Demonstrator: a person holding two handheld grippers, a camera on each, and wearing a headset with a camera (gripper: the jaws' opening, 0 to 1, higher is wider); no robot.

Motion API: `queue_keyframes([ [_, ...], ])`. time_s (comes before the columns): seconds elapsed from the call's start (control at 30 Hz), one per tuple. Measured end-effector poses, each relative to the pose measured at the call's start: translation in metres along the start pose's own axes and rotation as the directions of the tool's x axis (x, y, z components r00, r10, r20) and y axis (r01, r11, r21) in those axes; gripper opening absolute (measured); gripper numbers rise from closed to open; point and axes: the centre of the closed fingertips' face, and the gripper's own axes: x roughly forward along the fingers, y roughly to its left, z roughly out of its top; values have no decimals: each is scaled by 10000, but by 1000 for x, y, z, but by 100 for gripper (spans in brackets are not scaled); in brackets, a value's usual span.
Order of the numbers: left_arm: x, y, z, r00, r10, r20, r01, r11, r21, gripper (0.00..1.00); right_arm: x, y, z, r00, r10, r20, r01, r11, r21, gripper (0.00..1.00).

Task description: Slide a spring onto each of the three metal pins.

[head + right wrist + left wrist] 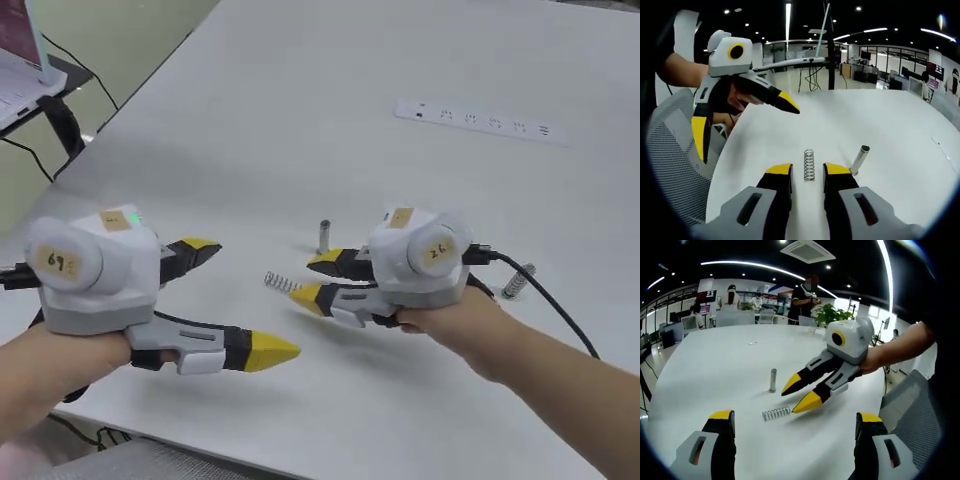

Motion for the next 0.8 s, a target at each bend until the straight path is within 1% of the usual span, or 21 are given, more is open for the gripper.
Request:
queue_keyframes([
  [0.13, -1, 1, -1, 10000, 9, -38, -9, 10000, -9, 98, 8, 0, -1, 9999, 45, -127, -44, 10000, 23, 21],
  [0.23, -2, 2, -2, 10000, 12, -55, -12, 10000, -1, 98, 11, 1, -3, 9997, 92, -227, -91, 10000, 24, 20],
  [0.33, -2, 3, -3, 10000, 35, -44, -35, 10000, -14, 98, 12, 1, -3, 9997, 117, -207, -117, 9999, -1, 19],
  [0.57, -3, 5, -5, 9999, 30, -103, -30, 10000, -24, 98, 18, 0, -12, 9985, 130, -525, -128, 9999, 44, 16],
  [0.67, -3, 5, -6, 9999, 24, -129, -24, 10000, -16, 98, 20, -3, -19, 9975, 7, -705, 7, 9998, 203, 13],
  [0.73, -3, 5, -6, 9999, 9, -134, -9, 10000, -32, 98, 20, -4, -22, 9971, -57, -760, 69, 9999, 154, 9],
  [0.8, -2, 4, -7, 9999, -8, -152, 8, 10000, -28, 98, 19, -4, -21, 9976, -31, -691, 43, 9999, 161, 9],
])
